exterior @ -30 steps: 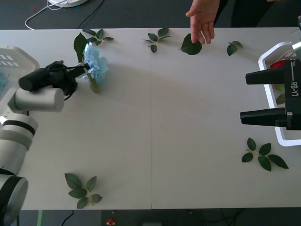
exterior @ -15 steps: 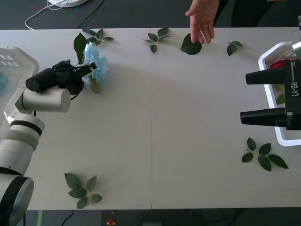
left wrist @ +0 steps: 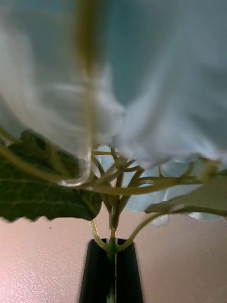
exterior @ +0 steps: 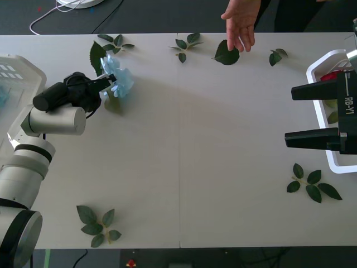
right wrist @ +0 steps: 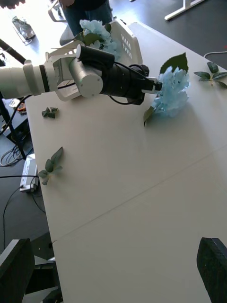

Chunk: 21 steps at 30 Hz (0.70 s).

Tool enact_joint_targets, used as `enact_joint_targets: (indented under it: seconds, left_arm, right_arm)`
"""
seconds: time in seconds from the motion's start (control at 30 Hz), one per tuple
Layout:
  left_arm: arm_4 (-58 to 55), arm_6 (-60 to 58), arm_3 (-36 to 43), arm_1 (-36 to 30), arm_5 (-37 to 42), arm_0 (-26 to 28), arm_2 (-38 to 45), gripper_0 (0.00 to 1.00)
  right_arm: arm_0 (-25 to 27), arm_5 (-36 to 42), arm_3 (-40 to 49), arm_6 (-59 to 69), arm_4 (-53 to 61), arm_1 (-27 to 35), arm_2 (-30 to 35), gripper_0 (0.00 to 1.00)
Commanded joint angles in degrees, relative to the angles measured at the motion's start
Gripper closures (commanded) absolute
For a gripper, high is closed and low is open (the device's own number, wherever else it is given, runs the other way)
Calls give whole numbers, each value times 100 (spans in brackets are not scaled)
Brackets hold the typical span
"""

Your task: Place the red flowers into the right box and the blue flowers into the left box. If a person shows an open palm, hand one flower to the person first, then continue sorting.

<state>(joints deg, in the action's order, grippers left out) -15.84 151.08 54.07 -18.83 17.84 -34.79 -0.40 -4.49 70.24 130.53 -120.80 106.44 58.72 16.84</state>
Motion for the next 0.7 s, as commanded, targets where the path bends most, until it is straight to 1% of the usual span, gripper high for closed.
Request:
enact_joint_targets:
  seconds: [0.03, 0.23, 0.47, 0.7]
  left_arm:
    - [2, 392, 60, 82, -263, 86, 13, 100]
    - [-174, 392, 78, 82, -624, 139, 224, 100]
    - [-1193, 392, 192, 82, -624, -37, 690, 100]
    - [-1975, 392, 201, 55, -624, -125, 1068, 100]
  right_arm:
    - [9, -1, 34, -84, 61, -98, 4, 0]
    - [9, -1, 34, -84, 61, -98, 4, 0]
    - [9, -1, 34, -84, 61, -98, 4, 0]
    - [9, -1, 34, -84, 61, -98, 4, 0]
